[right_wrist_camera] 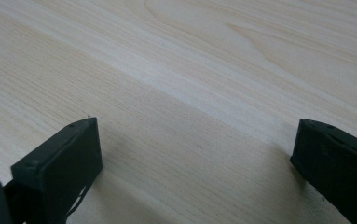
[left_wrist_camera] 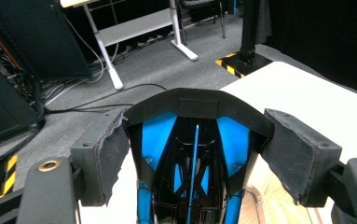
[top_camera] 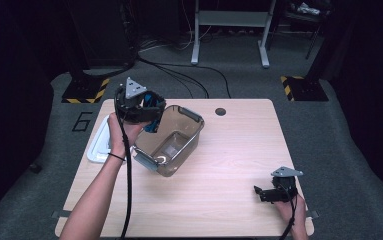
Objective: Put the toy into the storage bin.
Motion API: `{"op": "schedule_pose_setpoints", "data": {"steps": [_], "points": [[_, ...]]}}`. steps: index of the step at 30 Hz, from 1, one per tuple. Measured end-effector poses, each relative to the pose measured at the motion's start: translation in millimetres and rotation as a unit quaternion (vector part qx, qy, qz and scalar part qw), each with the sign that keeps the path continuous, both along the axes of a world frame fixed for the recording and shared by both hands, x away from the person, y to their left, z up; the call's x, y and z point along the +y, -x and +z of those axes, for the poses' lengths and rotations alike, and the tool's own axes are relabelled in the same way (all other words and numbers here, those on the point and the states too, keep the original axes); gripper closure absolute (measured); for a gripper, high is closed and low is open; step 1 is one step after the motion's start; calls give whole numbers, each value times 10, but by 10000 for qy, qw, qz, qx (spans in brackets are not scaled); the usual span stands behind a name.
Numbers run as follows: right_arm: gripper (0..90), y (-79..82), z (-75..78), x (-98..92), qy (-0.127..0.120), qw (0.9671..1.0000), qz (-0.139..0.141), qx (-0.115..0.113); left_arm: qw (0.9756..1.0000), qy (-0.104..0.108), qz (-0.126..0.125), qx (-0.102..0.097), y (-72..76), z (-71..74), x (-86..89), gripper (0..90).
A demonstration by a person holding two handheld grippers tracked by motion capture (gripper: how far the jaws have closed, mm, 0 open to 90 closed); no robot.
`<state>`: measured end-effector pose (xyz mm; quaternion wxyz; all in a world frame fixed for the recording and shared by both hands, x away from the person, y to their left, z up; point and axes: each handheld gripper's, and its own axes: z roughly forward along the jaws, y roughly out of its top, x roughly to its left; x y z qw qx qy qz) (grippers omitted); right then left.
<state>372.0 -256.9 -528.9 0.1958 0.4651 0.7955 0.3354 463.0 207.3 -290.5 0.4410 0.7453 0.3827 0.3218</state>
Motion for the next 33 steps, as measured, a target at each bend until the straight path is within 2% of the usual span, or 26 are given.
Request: {"op": "schedule_pose_setpoints", "data": {"steps": [14, 21, 28, 33], "points": [[6, 0, 0, 0, 1, 10000, 0, -1, 9996, 119, -92, 242, -17, -217, -59, 249], [6, 0, 0, -1, 7, 10000, 6, -1, 9991, 183, -145, 346, 10, -334, -42, 249], [6, 0, 0, 0, 8, 10000, 7, 0, 9983, 170, -122, 548, 22, -495, -9, 249], [6, 0, 0, 1, 1, 10000, -4, -6, 9975, 246, -104, 655, 28, -570, 14, 249]]}}
